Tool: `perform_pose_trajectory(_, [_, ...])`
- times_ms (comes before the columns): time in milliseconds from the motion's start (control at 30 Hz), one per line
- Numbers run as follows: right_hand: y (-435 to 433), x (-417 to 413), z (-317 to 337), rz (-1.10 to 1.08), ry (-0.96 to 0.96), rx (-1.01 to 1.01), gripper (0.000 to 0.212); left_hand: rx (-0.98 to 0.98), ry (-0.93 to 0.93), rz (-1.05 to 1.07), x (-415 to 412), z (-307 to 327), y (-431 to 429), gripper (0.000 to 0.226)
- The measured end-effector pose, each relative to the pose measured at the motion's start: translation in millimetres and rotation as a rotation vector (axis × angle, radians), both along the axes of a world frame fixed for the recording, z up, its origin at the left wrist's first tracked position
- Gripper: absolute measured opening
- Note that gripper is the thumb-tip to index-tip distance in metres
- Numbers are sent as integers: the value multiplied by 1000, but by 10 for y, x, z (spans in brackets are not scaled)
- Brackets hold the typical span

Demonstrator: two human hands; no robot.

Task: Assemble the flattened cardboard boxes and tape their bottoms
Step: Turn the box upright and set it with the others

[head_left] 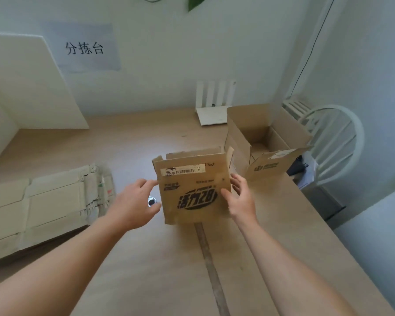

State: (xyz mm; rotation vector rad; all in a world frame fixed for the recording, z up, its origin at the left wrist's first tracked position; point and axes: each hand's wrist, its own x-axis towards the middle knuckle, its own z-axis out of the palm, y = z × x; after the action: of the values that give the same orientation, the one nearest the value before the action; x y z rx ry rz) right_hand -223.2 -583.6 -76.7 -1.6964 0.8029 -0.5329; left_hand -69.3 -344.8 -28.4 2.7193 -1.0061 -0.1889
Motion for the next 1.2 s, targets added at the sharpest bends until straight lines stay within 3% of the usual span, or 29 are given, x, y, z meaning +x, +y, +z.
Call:
perform_pose_trajectory(100, [-181,217,-220,40,55,0,54,-89,126,76,135,-151,-316,68])
perform_pose_trajectory(267, [-298,492,-347,134,84,17,71,-172,136,147,401,-410,-408,72])
perform_pose_trajectory(433, [-285,430,-465,161,80,39,74,-222,214,249,470,-593,-482,84])
perform_pose_trajectory(633, [-170,254,-488,241,62,206,107,-369,221,213,271,-690,-432,70])
perform_pose_trajectory(833, [-87,516,-426,81,72,159,99,-461,243,186,163,-683,-267,63])
perform_pose_trajectory(1067, [-387,765,-450,93,-81,160,91,-258,142,163,489,-527,-277,57])
perform_pose_trajectory(1200, [-693,939,-508,80,-91,98,87,-82,-50,30,613,-493,-376,51])
